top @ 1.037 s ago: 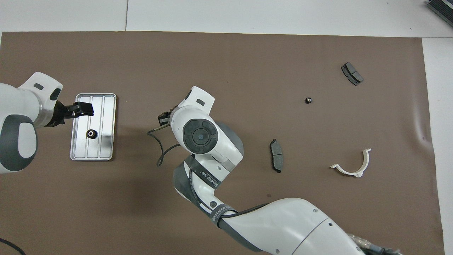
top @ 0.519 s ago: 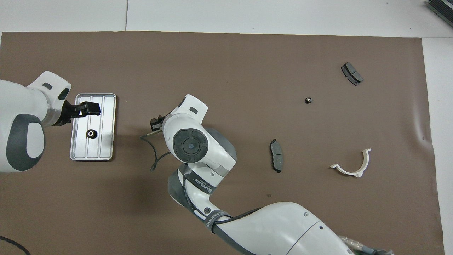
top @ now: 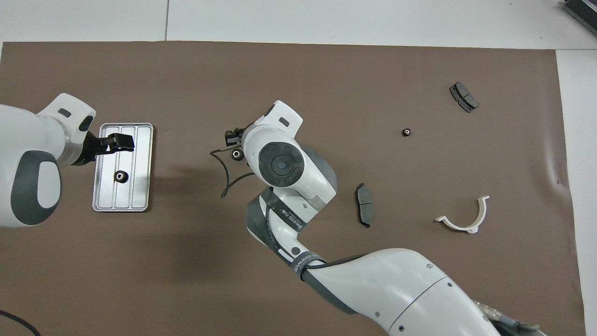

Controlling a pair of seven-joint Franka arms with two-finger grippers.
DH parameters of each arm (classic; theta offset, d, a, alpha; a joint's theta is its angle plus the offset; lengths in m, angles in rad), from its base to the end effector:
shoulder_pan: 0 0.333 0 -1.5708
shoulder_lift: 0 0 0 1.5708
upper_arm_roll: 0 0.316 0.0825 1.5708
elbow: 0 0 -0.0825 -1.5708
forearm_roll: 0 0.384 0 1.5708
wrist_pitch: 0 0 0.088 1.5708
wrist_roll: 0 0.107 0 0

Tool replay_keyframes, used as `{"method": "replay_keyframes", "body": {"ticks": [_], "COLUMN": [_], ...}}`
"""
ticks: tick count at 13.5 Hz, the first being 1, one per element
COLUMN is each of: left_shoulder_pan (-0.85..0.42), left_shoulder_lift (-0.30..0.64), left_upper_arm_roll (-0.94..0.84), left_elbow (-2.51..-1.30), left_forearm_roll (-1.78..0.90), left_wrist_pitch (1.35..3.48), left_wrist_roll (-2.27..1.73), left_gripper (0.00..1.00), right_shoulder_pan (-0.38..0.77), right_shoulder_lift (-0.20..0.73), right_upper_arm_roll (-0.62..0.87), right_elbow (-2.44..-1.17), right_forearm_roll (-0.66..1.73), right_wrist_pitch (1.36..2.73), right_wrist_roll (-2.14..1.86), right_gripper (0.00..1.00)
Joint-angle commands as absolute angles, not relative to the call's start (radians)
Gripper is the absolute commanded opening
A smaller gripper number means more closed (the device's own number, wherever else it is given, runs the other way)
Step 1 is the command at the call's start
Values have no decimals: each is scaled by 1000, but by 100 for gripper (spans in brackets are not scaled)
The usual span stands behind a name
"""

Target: Pick bearing gear from pile to tray

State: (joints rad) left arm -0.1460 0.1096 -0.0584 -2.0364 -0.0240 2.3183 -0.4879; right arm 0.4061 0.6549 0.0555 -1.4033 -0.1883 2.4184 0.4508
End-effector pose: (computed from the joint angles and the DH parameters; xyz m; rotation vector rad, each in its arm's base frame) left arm 0.5765 -0.1193 0.4082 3.0163 0.4546 0.2349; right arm 0.6814 0.3273 0.3579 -3.0292 -0.1693 -0.5767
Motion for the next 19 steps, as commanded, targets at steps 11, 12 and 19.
{"method": "replay_keyframes", "body": {"ticks": [11, 12, 19], "left_shoulder_pan": [-402, -419, -440], "left_shoulder_lift": [419, 416, 396], "left_upper_arm_roll": [-43, -43, -43], "left_elbow": [-1860, -1870, -1936], "left_forearm_roll": [118, 118, 117], "left_wrist_pitch": [2400, 2405, 2433], "left_wrist_roll": [-992, -1012, -1019], "left_gripper": [76, 69, 16], "right_shoulder_pan": [86, 87, 74], "right_shoulder_lift": [581, 577, 516], "right_upper_arm_roll": [84, 84, 80], "right_elbow": [-1514, -1529, -1670], "right_forearm_roll": [-59, -52, -54], "right_wrist_pitch": [2238, 2237, 2232], "right_wrist_roll": [256, 256, 265], "right_gripper": [63, 62, 56]}}
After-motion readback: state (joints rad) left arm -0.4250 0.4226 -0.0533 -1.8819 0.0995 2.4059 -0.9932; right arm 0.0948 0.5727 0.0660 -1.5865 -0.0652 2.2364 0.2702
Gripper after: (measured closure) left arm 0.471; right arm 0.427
